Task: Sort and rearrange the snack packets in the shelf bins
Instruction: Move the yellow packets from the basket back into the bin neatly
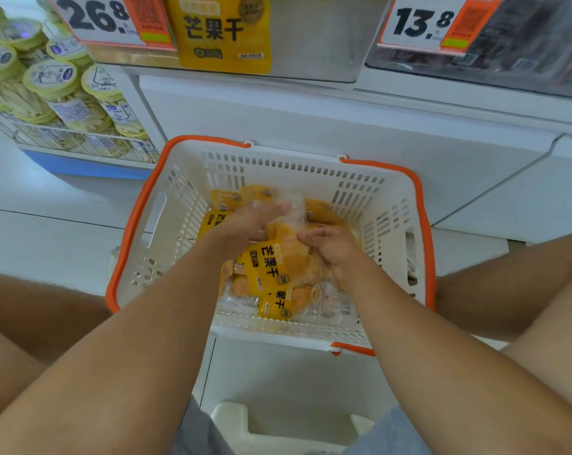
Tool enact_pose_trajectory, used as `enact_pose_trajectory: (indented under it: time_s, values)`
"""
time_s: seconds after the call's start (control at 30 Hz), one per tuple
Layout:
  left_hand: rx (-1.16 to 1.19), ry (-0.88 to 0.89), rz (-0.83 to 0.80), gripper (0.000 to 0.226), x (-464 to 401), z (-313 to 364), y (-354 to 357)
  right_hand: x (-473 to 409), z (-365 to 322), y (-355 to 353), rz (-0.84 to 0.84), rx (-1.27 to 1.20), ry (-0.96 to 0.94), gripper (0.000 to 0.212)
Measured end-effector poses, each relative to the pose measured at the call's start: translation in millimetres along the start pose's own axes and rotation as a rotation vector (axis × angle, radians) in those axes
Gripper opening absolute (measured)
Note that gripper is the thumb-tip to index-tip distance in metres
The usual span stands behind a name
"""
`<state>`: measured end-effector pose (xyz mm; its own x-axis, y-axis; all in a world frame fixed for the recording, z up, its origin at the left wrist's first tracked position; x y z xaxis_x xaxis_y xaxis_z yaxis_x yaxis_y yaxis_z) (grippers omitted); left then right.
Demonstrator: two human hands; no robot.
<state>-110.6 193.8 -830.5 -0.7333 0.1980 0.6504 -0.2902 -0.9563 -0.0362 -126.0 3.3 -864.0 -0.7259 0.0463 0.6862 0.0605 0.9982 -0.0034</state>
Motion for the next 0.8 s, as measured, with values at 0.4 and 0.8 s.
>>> enact_pose_trajectory:
  time_s: [0.4, 0.8]
  values:
    - [-0.12, -0.076, -0.06, 0.062, -4.7, -49.8, 24.4, -0.2, -7.2, 0.5, -0.009, -0.094, -0.092, 0.015]
    - [0.236, -0.17, 0.258, 0.063, -2.8, -54.0, 19.6, -17.4, 20.8, -32.8, 0.357, 0.788, 0.022, 0.083]
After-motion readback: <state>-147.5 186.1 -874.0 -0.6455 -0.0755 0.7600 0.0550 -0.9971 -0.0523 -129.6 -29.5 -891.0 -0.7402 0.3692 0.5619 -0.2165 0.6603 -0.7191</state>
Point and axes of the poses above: each hand's wrist, its own x-axis away from the middle knuckle, its own y-axis out of the palm, z = x × y, the point moved 3 cm from there along -x, towards the middle knuckle, and after that the axes turned 5 degrees about -x, right-handed, at the moved point
